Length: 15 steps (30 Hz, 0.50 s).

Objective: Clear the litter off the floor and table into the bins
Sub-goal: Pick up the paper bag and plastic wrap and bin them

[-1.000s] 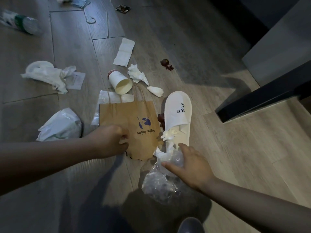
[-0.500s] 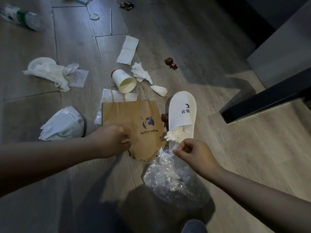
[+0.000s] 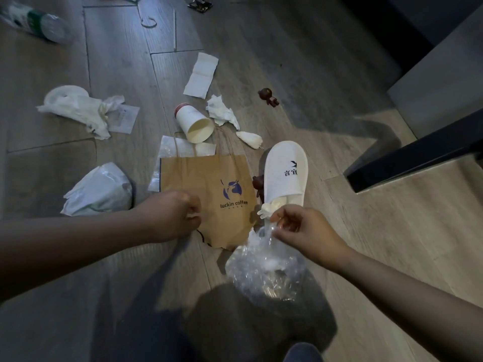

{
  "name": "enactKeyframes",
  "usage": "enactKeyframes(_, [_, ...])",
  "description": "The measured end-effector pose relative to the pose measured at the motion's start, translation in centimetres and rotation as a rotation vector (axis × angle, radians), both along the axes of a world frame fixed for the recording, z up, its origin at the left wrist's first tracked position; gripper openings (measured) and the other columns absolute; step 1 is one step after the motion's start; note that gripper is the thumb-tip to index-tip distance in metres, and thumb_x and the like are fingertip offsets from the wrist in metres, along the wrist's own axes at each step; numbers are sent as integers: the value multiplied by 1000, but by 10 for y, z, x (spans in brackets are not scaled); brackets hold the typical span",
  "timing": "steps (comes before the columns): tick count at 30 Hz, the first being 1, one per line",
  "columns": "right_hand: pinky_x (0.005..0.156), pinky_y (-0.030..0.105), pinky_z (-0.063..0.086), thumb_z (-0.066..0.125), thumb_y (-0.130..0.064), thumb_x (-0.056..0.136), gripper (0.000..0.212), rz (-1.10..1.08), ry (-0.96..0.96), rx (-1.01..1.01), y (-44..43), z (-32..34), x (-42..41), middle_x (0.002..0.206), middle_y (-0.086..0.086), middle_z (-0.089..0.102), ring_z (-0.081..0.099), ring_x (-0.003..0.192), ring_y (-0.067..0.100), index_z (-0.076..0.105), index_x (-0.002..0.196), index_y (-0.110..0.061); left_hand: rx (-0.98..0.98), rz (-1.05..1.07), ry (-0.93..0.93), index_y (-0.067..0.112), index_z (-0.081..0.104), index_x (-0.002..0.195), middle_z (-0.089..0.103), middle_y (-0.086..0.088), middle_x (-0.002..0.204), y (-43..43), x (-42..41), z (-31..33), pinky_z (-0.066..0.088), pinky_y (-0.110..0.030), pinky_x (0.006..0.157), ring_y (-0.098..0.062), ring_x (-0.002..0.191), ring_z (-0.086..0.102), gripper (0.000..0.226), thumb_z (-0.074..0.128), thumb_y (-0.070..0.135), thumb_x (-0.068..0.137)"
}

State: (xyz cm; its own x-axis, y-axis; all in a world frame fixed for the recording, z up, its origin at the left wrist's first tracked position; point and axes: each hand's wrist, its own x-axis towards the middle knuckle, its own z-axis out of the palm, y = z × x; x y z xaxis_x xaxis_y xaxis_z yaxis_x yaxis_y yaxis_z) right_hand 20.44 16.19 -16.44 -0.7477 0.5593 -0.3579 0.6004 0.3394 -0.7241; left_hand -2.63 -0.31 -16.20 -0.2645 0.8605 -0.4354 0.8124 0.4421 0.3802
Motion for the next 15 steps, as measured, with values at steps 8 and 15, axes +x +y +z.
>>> enactKeyframes(8, [97, 28, 42, 72, -42, 79, 69, 224, -167, 289, 11, -13, -13, 134, -5, 46, 47, 119, 12, 40, 139, -27, -33, -7, 20, 22, 62, 98, 60, 5, 100, 1, -1, 0, 52, -32, 83, -11, 91, 57, 15, 56, 35, 91])
enactKeyframes(15, [103, 37, 42, 67, -56, 78, 84, 454, -260, 446, 3, -34, -10, 143, -4, 32, 35, 128, 19, 26, 147, -30, -70, 17, 40, 25, 63, 102, 61, 7, 99, -1, -3, -3, 54, -29, 80, -8, 87, 58, 20, 57, 40, 91])
